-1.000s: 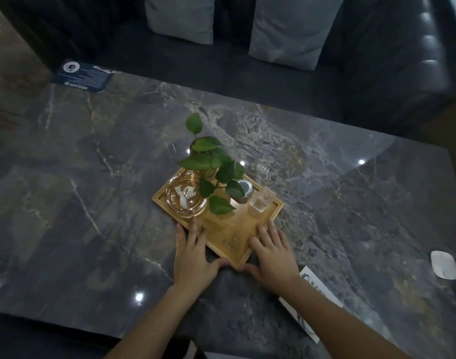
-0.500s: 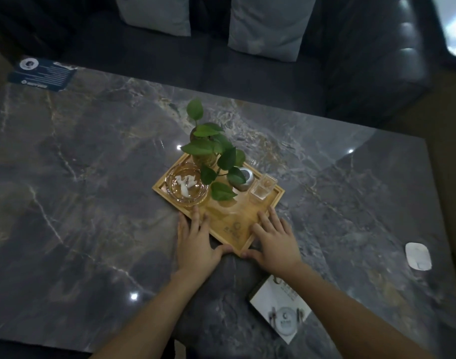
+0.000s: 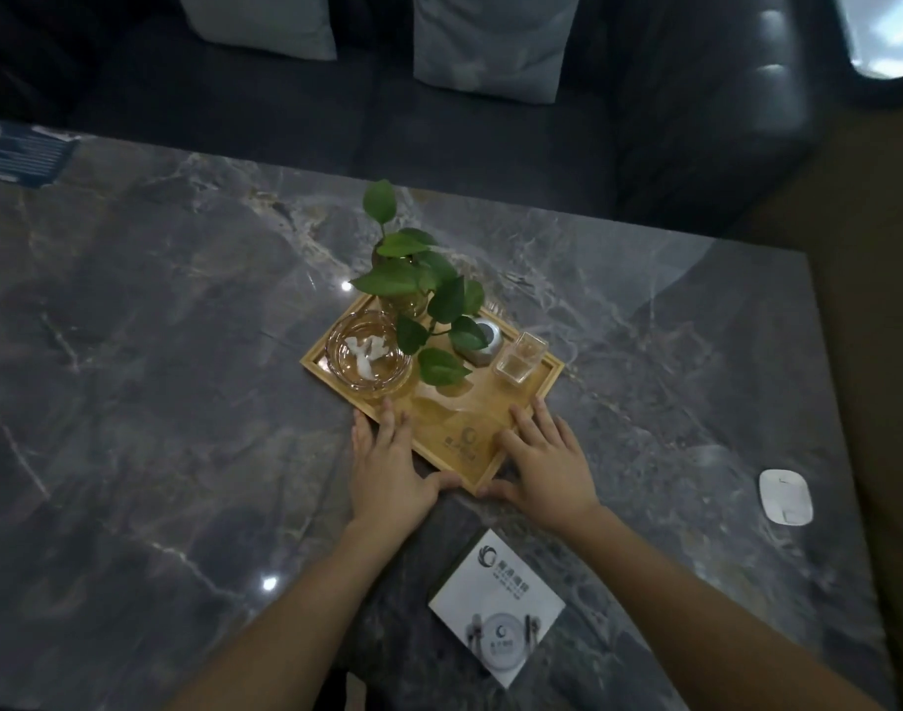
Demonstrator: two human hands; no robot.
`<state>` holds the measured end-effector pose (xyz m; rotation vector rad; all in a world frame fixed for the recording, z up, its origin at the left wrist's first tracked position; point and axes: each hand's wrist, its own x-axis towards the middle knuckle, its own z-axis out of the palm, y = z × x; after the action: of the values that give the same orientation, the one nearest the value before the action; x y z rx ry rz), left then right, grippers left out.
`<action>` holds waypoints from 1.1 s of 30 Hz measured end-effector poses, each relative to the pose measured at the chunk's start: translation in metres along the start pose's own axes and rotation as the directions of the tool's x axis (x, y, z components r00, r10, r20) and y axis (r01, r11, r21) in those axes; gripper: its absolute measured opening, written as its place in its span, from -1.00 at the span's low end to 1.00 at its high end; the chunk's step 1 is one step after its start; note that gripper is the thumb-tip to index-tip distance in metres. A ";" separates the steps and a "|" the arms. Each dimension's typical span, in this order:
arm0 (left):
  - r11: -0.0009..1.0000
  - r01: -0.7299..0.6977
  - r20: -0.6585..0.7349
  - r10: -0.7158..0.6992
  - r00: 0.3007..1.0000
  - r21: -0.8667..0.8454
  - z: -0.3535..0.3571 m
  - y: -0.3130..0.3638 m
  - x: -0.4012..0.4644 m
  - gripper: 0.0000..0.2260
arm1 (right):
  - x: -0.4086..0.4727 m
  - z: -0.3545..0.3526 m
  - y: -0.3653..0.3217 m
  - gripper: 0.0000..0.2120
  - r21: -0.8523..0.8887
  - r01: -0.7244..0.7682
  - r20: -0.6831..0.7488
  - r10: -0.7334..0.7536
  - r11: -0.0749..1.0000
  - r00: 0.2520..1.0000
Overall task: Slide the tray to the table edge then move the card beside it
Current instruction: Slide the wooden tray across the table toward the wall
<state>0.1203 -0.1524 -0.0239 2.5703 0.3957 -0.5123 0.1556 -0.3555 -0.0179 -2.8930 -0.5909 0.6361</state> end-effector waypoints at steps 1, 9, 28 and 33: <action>1.000 0.002 0.006 -0.002 1.000 -0.008 0.002 0.004 0.002 -0.02 | -0.001 0.000 0.005 -0.37 0.004 -0.003 0.002 0.003 1.000 1.000; 0.999 -0.013 0.036 0.012 0.999 0.046 0.008 0.024 0.008 0.00 | -0.005 0.000 0.026 -0.37 0.062 -0.013 -0.019 0.014 0.998 1.000; 0.999 -0.042 0.070 0.043 0.997 -0.023 0.034 0.081 0.014 0.03 | -0.025 -0.007 0.084 -0.32 0.122 -0.074 -0.034 0.078 0.990 0.996; 0.999 -0.050 0.071 0.051 0.996 -0.009 0.038 0.089 0.019 0.04 | -0.025 -0.004 0.095 -0.35 0.138 -0.063 -0.058 0.071 0.988 0.996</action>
<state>0.1585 -0.2432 -0.0274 2.5404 0.3064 -0.5808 0.1693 -0.4529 -0.0231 -2.8034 -0.4262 0.5683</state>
